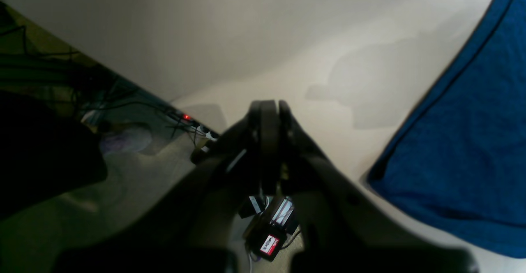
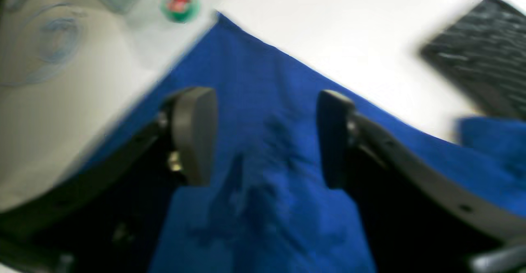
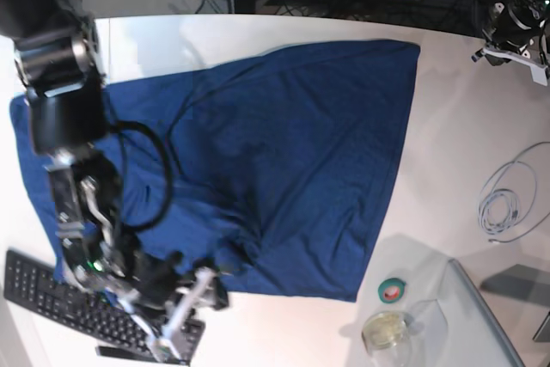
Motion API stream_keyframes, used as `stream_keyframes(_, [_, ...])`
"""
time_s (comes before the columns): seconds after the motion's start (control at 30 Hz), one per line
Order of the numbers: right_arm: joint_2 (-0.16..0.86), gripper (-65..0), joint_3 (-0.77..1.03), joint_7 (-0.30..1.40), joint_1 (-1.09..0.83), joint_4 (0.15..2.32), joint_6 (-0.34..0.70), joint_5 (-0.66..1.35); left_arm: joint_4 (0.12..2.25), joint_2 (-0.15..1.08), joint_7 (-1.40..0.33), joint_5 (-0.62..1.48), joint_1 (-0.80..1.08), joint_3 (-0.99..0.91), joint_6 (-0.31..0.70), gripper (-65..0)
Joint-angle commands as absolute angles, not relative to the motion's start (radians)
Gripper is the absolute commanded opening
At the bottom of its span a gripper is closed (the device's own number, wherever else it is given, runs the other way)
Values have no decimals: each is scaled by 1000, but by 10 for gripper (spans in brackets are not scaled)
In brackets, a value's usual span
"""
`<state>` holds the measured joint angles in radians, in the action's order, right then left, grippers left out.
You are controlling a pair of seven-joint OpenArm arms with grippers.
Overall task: Layout the t-shirt on the table in an organized manner, then fold the t-shirt properly
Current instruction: 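Grasp the shirt hem with the right gripper and pull it toward the shirt middle, then carry the right gripper to the shirt corner and grasp the fabric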
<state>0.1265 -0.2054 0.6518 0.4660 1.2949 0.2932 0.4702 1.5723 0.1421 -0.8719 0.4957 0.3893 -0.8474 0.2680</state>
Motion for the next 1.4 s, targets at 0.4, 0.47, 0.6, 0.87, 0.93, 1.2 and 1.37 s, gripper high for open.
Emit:
stream_keyframes(0.4, [328, -342, -76, 464, -183, 1759, -1, 484, 1589, 91, -855, 501, 518, -723, 466, -650])
stream_keyframes(0.47, [328, -342, -35, 429, -237, 1759, -1, 484, 1584, 70, -855, 501, 518, -714, 526, -650])
stream_keyframes(0.6, [328, -342, 38, 424, -269, 1755, -1, 484, 1593, 59, -855, 501, 518, -673, 604, -650])
stream_keyframes(0.87, [340, -342, 314, 427, -245, 1492, -1, 484, 1643, 82, -855, 501, 504, -676, 641, -650])
stream_keyframes(0.93, [366, -342, 355, 427, -245, 1426, -1, 484, 1636, 91, -855, 501, 475, -673, 639, -650])
stream_keyframes(1.2, [371, -341, 536, 424, -163, 1194, 2, 484, 1632, 88, -852, 334, 421, -676, 644, -650])
stream_keyframes(1.37, [364, -345, 544, 426, -150, 1181, 10, 489, 1626, 87, -762, 363, 440, -676, 644, -650])
